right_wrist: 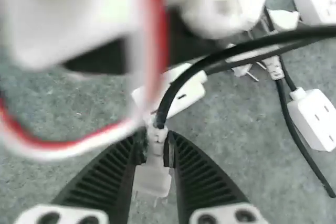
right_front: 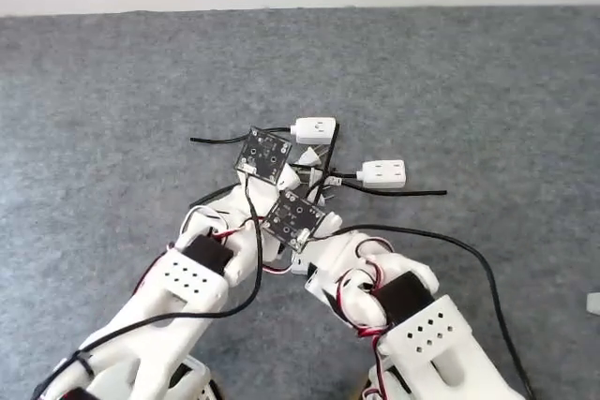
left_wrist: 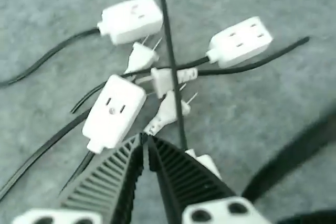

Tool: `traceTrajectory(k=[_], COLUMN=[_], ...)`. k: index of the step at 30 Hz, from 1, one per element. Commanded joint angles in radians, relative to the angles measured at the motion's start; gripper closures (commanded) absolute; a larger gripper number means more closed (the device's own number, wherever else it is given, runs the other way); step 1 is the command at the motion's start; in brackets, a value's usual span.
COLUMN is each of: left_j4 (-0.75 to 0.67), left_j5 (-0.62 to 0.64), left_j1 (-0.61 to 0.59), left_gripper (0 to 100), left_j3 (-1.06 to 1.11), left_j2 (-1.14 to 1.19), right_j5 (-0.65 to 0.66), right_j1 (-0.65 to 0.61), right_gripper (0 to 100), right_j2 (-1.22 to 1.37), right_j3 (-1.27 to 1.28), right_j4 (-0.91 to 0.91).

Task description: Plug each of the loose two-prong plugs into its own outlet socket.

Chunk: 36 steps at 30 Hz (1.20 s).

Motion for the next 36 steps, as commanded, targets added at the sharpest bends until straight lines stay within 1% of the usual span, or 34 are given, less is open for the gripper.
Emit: traceTrajectory(k=[1,5,9,11,13,15,17,21,27,29,32,36], left_j4=[-0.006,-0.006,-0.011,-0.052,-0.130,-0.195,-0.215,-0.216,-0.213,-0.206,-0.149,-0.081], left_j5=[-0.014,-0.015,-0.048,-0.046,-0.044,-0.044,-0.044,-0.044,-0.044,-0.044,-0.046,-0.049], left_j1=[0.012,0.012,0.003,-0.023,-0.051,-0.068,-0.066,-0.057,-0.054,-0.048,-0.012,0.034], left_gripper=[99,99,99,99,99,99,99,99,99,99,99,99], left_j3=[-0.021,-0.001,0.002,0.012,0.041,0.076,0.094,0.068,-0.093,-0.128,-0.148,-0.124], left_j2=[-0.072,-0.106,-0.101,-0.101,-0.101,-0.101,-0.100,-0.046,0.192,0.229,0.222,0.132], right_j5=[0.040,0.037,0.035,0.028,-0.012,-0.025,-0.028,-0.029,-0.029,-0.025,-0.021,-0.020], right_j1=[0.039,0.039,0.044,0.044,0.038,0.027,-0.005,-0.058,-0.059,-0.058,-0.058,-0.053], right_gripper=[99.1,99.1,99.1,99.1,99.1,99.1,99.1,99.1,99.1,99.1,99.1,99.1], right_j2=[-0.016,-0.016,-0.018,-0.047,-0.114,-0.205,-0.297,-0.387,-0.355,-0.343,-0.325,-0.323], right_j3=[-0.009,-0.009,-0.012,-0.015,-0.017,-0.017,-0.012,0.009,0.014,0.018,0.018,0.032], right_j4=[-0.021,-0.022,-0.013,0.002,0.021,0.061,0.104,0.127,0.111,0.104,0.096,0.077])
